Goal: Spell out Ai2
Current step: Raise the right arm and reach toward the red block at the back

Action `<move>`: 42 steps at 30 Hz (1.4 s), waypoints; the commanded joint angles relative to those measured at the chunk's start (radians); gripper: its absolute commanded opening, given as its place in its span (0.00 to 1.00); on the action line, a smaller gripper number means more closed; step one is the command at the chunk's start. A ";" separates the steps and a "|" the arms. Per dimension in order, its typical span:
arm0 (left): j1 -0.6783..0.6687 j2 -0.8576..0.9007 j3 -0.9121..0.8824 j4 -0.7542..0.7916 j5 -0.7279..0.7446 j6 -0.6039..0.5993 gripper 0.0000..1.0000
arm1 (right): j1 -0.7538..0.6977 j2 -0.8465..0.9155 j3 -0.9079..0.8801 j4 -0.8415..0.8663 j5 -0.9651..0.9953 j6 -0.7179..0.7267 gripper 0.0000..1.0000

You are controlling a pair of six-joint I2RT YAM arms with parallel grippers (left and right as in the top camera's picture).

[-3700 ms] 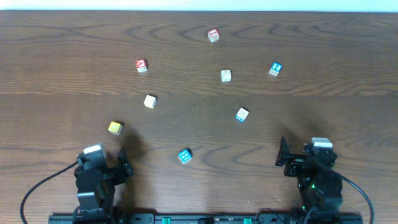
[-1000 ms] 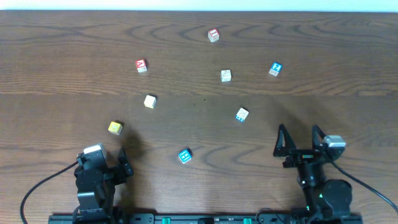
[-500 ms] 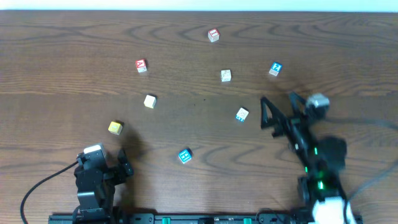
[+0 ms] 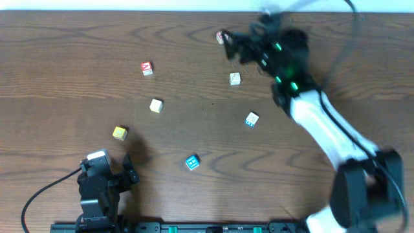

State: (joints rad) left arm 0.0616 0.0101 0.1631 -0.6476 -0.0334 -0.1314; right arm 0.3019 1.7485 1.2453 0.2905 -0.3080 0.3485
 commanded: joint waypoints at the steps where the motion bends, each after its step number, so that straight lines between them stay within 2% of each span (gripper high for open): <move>1: -0.003 -0.004 -0.007 -0.003 -0.019 -0.004 0.95 | 0.040 0.140 0.212 -0.060 0.047 -0.093 0.99; 6: -0.003 -0.004 -0.007 -0.003 -0.019 -0.004 0.95 | 0.064 0.393 0.546 -0.129 0.108 -0.118 0.99; 10: -0.003 -0.004 -0.007 -0.003 -0.019 -0.004 0.95 | 0.064 0.559 0.743 -0.130 0.126 -0.118 0.99; 17: -0.003 -0.004 -0.007 -0.003 -0.019 -0.004 0.95 | 0.064 0.797 0.948 -0.130 0.250 -0.118 0.99; 24: -0.003 -0.004 -0.007 -0.003 -0.019 -0.004 0.96 | 0.057 0.916 0.982 -0.139 0.332 -0.118 0.99; 37: -0.003 -0.004 -0.007 -0.003 -0.019 -0.004 0.95 | 0.004 0.921 0.982 -0.335 0.360 -0.130 0.99; 42: -0.003 -0.004 -0.007 -0.003 -0.019 -0.004 0.95 | 0.005 0.921 0.982 -0.365 0.351 -0.203 1.00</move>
State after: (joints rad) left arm 0.0616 0.0101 0.1631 -0.6476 -0.0338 -0.1314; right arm 0.3031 2.6766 2.2059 -0.0669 0.0444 0.1997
